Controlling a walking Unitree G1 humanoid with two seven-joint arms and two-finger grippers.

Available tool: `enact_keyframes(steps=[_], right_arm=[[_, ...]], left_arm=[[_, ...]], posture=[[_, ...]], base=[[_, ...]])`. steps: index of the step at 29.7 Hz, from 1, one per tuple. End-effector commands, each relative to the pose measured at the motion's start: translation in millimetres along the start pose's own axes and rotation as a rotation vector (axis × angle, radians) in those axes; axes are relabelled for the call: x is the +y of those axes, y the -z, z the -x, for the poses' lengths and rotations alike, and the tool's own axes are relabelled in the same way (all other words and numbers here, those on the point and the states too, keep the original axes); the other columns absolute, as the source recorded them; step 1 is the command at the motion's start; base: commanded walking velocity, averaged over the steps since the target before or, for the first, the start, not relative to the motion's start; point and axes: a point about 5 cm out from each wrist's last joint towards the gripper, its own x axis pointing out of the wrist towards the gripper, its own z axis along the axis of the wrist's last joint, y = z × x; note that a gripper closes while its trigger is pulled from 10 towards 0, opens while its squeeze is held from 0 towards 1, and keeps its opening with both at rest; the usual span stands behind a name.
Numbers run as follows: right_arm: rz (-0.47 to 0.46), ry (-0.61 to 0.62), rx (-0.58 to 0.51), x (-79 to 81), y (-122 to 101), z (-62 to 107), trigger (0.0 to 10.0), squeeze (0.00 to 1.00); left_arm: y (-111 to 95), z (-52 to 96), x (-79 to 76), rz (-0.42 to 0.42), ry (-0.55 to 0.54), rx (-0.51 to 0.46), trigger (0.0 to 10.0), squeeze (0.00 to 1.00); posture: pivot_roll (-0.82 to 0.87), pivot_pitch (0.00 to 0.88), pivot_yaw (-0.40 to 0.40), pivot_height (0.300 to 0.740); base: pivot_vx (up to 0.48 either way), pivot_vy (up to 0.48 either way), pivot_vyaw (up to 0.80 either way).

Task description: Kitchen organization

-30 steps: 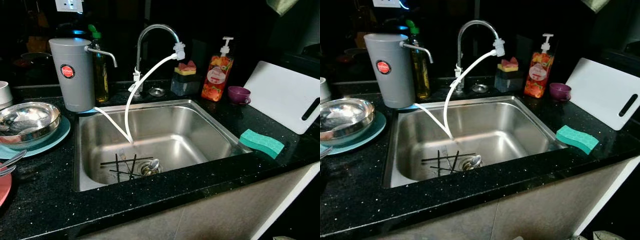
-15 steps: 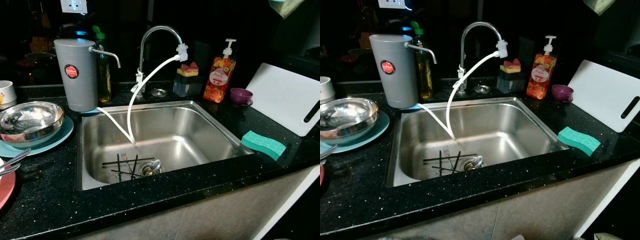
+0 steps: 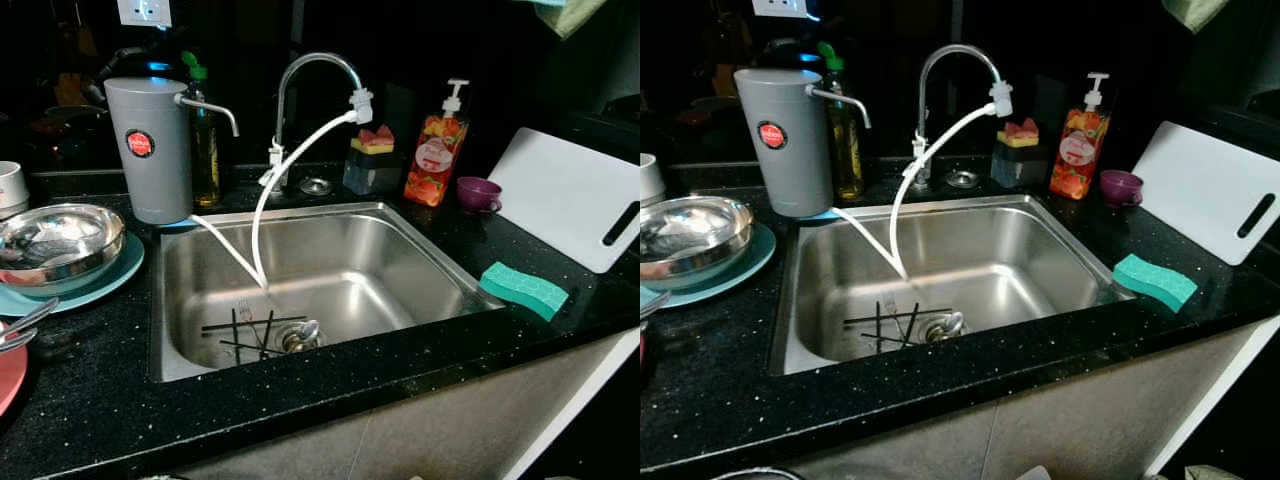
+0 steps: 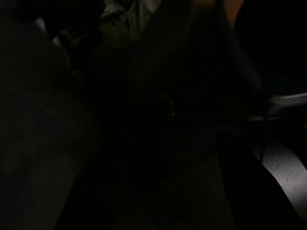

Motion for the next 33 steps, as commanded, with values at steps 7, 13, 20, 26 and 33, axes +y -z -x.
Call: enact_keyframes(steps=[7,13,20,26,33], right_arm=[[0.003,0.000,0.023,-1.3,4,0.7,10.0,0.00],[-0.003,-0.001,0.021,1.6,2,-0.8,10.0,0.00],[-0.006,-0.003,0.019,2.7,2,-1.5,10.0,0.00],[-0.008,0.004,0.028,0.1,5,-0.3,10.0,0.00],[-0.020,0.013,0.037,1.5,7,0.5,10.0,0.00]], left_arm=[[-45,26.3,45.0,-0.069,-0.125,-0.092,10.0,0.00],[-69,48.1,75.4,-0.070,-0.263,-0.192,10.0,0.00],[-92,67.0,89.6,-0.043,-0.348,-0.346,10.0,0.00],[-122,113.1,112.9,-0.117,-0.535,-0.342,10.0,0.00],[-110,156.9,119.1,-0.140,-0.680,-0.136,10.0,0.00]], posture=[[0.12,0.058,-0.108,0.740],[0.12,0.059,-0.107,0.740],[0.12,0.060,-0.106,0.740],[0.12,0.064,-0.099,0.740],[0.13,0.064,-0.091,0.740]], base=[[0.000,0.000,0.00],[0.000,0.000,0.00],[0.000,0.000,0.00],[0.000,0.000,0.00],[0.000,0.000,0.00]])
